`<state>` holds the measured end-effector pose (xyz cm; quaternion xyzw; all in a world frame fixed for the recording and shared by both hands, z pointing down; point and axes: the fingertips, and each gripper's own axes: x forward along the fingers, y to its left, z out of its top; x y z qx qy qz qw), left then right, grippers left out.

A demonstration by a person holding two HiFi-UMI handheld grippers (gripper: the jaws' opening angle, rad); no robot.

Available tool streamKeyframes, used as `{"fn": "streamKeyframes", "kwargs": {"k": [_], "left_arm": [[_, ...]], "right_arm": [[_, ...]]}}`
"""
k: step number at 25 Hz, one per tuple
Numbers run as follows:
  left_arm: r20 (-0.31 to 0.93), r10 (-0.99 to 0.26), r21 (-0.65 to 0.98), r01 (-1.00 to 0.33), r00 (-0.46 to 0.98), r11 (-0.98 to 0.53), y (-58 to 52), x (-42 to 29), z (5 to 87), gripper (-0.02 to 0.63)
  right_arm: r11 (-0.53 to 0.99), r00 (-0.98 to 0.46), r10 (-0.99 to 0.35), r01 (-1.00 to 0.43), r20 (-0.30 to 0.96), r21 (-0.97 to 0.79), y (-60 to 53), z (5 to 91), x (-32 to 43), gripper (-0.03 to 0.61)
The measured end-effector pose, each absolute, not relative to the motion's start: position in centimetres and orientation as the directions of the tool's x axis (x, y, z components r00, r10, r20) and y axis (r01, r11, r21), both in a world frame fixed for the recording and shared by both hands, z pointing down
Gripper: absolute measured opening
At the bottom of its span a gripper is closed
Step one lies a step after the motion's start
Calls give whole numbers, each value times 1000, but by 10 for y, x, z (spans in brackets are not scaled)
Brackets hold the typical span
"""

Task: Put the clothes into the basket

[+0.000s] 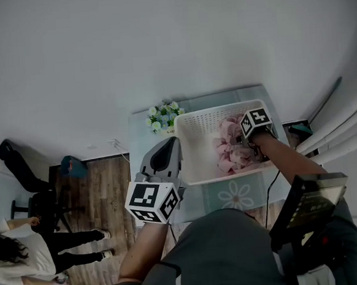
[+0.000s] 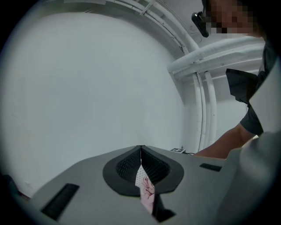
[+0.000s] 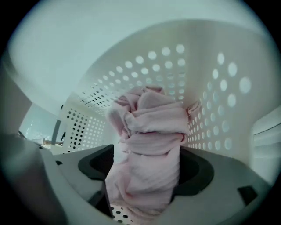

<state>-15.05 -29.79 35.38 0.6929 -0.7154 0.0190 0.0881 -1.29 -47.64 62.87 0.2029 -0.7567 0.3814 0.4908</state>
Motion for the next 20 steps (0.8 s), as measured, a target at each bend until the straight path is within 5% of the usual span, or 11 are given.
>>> {"fn": "streamKeyframes", "kwargs": {"k": [9,20], "left_arm": [[123,-992,96,-995,7,4,-310,-149,344,11],[104,-993,89,-995,56,-47,-324,-135,336,11]], "right_arm": [[711,-598,-61,-588,799,-386,-477,534,-10,400],[854,-871,-253,-405,422,-325,-461,384,-29,355]]}}
